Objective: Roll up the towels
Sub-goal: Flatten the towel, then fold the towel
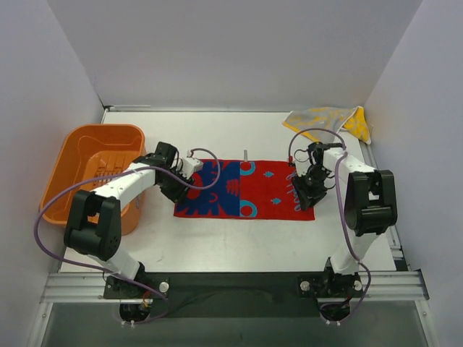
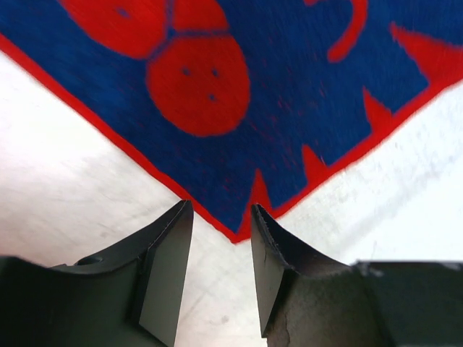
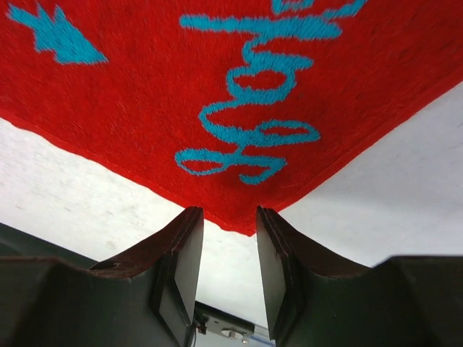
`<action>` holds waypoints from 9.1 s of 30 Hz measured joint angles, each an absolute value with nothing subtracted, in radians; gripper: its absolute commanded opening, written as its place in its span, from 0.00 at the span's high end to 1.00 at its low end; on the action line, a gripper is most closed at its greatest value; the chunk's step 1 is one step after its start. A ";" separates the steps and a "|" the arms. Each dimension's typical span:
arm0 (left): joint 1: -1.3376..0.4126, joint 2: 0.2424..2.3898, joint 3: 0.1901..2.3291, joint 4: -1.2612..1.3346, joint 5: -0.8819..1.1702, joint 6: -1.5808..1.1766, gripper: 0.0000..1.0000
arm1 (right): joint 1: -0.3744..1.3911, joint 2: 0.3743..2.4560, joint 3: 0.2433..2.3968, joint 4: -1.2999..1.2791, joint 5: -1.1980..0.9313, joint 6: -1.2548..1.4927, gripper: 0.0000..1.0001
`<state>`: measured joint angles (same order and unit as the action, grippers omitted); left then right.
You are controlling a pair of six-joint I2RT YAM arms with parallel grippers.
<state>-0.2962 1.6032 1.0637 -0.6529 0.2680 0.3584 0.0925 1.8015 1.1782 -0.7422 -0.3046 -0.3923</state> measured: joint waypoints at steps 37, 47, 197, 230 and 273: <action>-0.180 1.866 1.551 -0.805 0.322 0.327 0.31 | -0.045 2.112 1.880 -0.878 -0.370 -0.347 0.50; -0.176 2.065 1.700 -0.776 0.245 0.246 0.34 | -0.023 2.313 1.969 -0.847 -0.337 -0.313 0.53; -0.213 1.604 1.018 -0.669 0.366 0.640 1.00 | 0.034 1.792 1.200 -0.759 -0.303 -0.576 1.00; -0.205 1.657 1.171 -0.588 0.332 0.554 1.00 | 0.019 1.801 1.319 -0.716 -0.302 -0.528 1.00; -0.193 1.554 1.001 -0.459 0.372 0.589 1.00 | -0.008 1.761 1.225 -0.713 -0.341 -0.551 1.00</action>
<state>-0.1932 1.5539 1.0008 -0.4595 0.3717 0.5888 -0.0082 1.7607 1.2251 -0.7132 -0.3412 -0.5507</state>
